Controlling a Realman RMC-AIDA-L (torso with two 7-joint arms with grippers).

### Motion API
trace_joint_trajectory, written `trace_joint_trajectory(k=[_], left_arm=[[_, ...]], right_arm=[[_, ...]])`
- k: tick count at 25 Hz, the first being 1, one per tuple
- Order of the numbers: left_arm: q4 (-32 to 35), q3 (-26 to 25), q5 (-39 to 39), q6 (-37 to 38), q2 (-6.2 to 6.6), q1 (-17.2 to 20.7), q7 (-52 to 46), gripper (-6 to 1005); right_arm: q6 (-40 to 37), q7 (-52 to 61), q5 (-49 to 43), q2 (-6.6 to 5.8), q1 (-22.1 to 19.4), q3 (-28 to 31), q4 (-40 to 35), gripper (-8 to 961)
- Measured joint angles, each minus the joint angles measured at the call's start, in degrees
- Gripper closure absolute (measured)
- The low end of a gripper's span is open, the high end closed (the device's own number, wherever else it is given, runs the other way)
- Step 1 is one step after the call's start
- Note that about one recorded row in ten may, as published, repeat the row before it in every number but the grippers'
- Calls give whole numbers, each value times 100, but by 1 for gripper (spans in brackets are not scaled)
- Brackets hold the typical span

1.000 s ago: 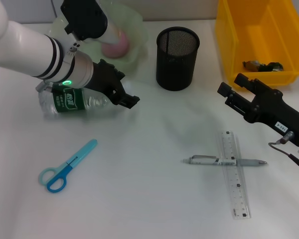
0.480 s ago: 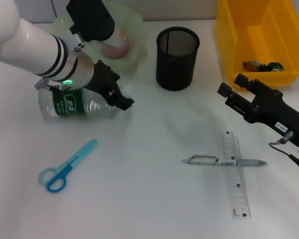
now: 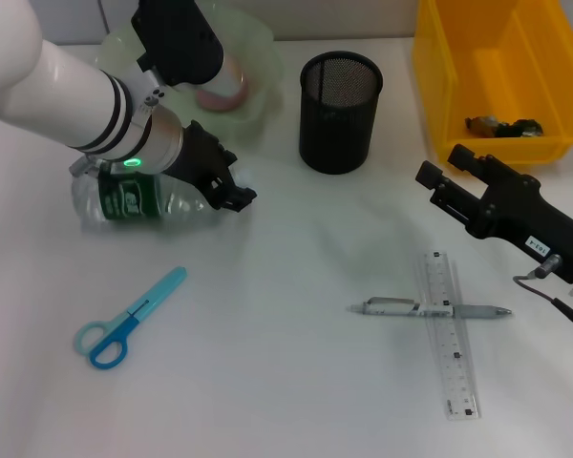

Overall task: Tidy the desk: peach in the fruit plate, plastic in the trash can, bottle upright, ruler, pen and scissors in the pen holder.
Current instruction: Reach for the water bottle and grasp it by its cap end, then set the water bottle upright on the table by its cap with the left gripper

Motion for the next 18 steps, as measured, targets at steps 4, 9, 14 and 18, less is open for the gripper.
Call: trace_joint_trajectory(k=[4, 9, 14, 18], left_arm=[[4, 6, -5, -35, 0, 14, 1, 442], [13, 6, -14, -42, 0, 21, -2, 526], [339, 5, -246, 92, 7, 157, -15, 526], [934, -74, -480, 472, 33, 352, -129, 526]], right_arm=[[0, 0, 0, 0, 0, 1, 5, 300], [0, 0, 0, 0, -5, 8, 15, 300], [0, 0, 0, 0, -9, 9, 15, 301], [4, 0, 0, 0, -6, 9, 12, 300]])
